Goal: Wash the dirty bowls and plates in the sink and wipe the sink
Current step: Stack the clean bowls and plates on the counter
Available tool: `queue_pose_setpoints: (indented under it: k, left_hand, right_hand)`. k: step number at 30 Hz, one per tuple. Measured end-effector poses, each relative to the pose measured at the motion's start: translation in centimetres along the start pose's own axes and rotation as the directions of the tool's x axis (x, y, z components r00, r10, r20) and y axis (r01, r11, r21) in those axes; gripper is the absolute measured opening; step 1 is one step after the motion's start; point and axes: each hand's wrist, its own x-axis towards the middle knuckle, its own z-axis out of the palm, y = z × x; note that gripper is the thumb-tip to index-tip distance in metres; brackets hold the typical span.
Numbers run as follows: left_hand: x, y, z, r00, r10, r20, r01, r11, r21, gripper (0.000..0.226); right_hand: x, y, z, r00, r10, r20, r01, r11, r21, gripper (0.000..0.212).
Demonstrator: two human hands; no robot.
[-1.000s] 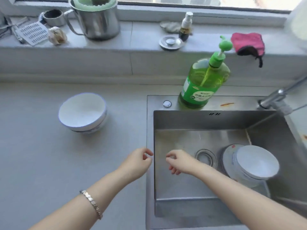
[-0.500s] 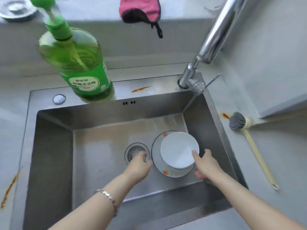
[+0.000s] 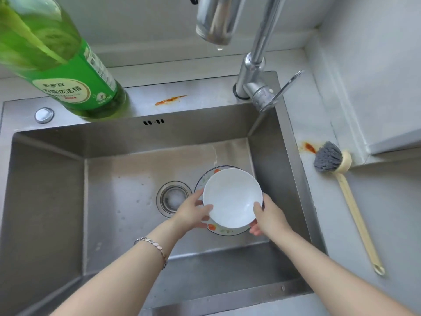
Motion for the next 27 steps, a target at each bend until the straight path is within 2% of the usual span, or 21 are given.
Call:
queue_pose_setpoints:
  k: [3,7,9,12,17,20,24,27]
  left_hand:
    - [0.4,0.4,0.5,0.996,0.0,-0.088,0.005,0.999,0.052,0.053]
    - [0.4,0.4,1.3,0.989,-0.011,-0.151,0.016,0.999,0.037,0.056]
    - [0.6,0.3,1.6,0.98,0.017,-0.197,-0.002,0.997,0.08,0.056]
    - [0.7,0.2,2.2,0.967,0.076,-0.243,-0.041,0.988,0.149,0.056]
    - [0.3,-0.3,1.7,0.96,0.073,-0.271,-0.041,0.992,0.12,0.05]
    - [0.4,-0.3,0.8,0.98,0.026,-0.197,-0.022,0.999,0.023,0.046]
    - [1.2,0.4,-0.1,0.996,-0.056,0.065,0.063,0.991,-0.12,0.073]
    - [1.7,0.7,-0.1,0.993,-0.063,0.097,0.074,0.991,-0.114,0.08]
  right_hand:
    - [-0.2,0.5,-0.3,1.0,-0.023,-0.012,0.023,1.0,-0.003,0.031]
    - [0.2,0.5,-0.4,0.999,-0.044,0.004,0.043,0.994,0.102,0.038]
    - [0.4,0.6,-0.5,0.999,-0.046,0.009,0.044,0.99,0.131,0.036]
    - [0.7,1.0,-0.7,1.0,-0.026,0.009,0.024,0.985,0.172,0.036]
    - [1.2,1.0,-0.6,0.997,0.035,0.064,-0.051,0.964,0.259,0.036]
    - [1.6,0.7,-0.3,0.99,0.074,0.117,-0.101,0.963,0.249,0.044]
    - [2.2,0.6,-0.4,0.967,0.115,0.228,-0.167,0.96,0.225,0.047]
    - [2.4,0.8,-0.4,0.955,0.08,0.286,-0.163,0.947,0.278,0.054]
